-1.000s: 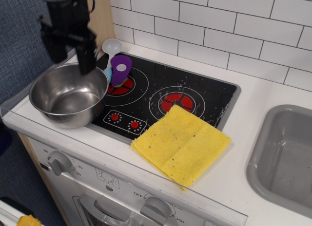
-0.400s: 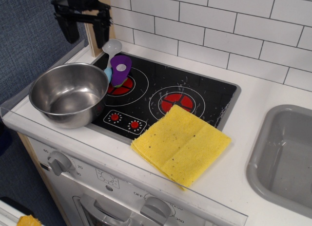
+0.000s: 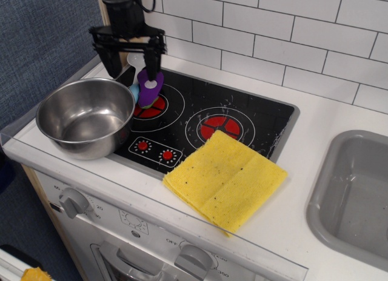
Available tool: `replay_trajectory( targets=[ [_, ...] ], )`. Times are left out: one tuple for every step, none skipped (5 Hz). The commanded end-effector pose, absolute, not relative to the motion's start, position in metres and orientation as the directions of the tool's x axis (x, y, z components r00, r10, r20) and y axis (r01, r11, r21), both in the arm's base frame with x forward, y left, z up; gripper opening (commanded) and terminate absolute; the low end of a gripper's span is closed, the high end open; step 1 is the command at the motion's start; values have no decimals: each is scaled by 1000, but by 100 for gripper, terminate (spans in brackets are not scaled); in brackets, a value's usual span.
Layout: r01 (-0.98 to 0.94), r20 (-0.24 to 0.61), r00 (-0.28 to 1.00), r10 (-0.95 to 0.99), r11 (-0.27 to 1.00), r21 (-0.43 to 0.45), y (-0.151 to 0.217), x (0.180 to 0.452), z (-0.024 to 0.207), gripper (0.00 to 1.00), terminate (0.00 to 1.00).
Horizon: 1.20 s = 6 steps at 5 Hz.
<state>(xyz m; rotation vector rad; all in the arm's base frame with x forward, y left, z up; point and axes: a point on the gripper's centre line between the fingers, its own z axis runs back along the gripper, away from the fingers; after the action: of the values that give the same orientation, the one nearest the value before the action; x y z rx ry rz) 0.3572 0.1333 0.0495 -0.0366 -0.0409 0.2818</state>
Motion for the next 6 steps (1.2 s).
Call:
replay_trajectory(
  targets=[
    [-339,79,937,339,941,-23,127,362,49,100,0],
    [-331,46,943,330,943,16,127,360,29,100,0],
    [-304,18,953,303,951,51,122,357,13,100,0],
    [-278,-4,960,278,958,66,115,353,3,100,0],
    [-266,-2,964,267,962,54,110,349,2,0,0],
    [-234,38,972,233,972,31,105,348,26,0,0]
  ],
)
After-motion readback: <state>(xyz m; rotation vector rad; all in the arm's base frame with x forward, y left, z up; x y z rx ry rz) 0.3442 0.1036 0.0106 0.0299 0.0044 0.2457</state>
